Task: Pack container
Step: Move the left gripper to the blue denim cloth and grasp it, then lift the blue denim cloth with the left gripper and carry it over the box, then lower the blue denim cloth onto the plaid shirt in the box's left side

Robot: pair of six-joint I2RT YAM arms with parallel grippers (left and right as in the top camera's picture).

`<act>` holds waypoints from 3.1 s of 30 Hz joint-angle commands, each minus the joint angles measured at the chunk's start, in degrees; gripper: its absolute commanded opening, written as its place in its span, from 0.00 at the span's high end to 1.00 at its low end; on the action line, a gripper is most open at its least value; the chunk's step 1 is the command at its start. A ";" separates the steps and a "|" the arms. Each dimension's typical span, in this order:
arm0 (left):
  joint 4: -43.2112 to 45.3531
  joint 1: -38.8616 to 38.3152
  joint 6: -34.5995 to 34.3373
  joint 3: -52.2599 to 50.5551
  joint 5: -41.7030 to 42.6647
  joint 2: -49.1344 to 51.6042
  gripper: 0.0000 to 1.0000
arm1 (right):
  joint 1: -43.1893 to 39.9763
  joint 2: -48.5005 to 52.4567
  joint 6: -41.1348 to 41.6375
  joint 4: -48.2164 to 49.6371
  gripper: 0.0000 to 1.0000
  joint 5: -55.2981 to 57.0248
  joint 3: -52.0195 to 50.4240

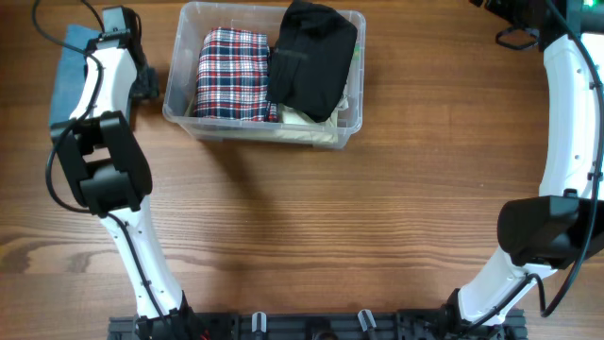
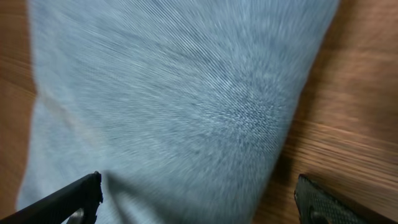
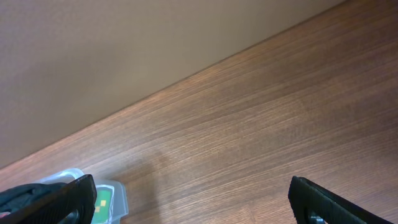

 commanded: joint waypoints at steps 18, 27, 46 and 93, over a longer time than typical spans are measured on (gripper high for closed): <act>-3.23 1.09 -12.96 0.37 -9.44 -1.31 0.96 | 0.15 0.55 0.35 0.13 0.00 0.76 -0.04; -17.03 1.09 -15.02 0.92 7.37 -26.01 0.96 | 0.15 0.55 0.39 0.13 0.00 0.76 -0.04; -10.86 -9.11 -8.57 0.90 58.64 -38.56 0.96 | 0.15 0.55 0.39 0.13 0.00 0.76 -0.04; -3.13 -25.66 -22.93 0.90 14.47 -26.53 0.14 | 0.15 0.55 0.39 0.13 0.00 0.76 -0.04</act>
